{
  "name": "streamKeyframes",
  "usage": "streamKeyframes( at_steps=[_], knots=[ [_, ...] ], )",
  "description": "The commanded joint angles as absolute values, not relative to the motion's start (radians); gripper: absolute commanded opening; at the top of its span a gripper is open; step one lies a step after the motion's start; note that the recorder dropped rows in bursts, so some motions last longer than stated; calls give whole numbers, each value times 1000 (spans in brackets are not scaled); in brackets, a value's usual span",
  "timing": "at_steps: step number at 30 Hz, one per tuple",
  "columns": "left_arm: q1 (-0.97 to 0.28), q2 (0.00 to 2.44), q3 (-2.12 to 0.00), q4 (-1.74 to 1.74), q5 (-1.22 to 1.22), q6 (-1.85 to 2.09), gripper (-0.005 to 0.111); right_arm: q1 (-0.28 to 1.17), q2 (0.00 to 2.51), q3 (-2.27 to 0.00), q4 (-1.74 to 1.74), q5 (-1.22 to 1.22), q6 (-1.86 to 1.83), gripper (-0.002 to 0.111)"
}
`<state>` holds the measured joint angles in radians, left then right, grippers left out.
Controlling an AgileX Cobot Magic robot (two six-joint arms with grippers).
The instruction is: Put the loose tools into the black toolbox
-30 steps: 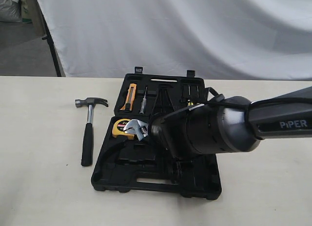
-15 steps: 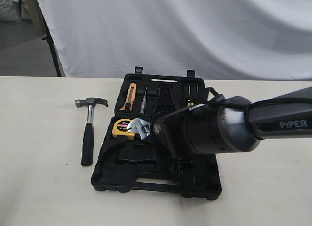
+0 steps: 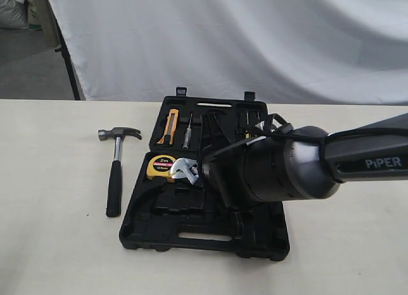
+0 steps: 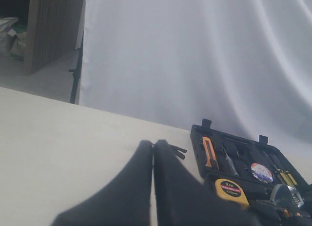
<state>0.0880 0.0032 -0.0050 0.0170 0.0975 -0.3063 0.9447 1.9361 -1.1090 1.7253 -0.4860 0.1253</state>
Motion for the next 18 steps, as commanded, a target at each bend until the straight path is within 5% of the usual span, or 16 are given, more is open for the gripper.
streamKeyframes(
  at_steps=[1, 18],
  knots=[
    [84, 0, -8, 15, 89, -311, 1, 946, 1927, -1115, 1613, -490, 74, 0],
    [84, 0, -8, 15, 89, -311, 1, 946, 1927, -1115, 1711, -490, 29, 0]
  ],
)
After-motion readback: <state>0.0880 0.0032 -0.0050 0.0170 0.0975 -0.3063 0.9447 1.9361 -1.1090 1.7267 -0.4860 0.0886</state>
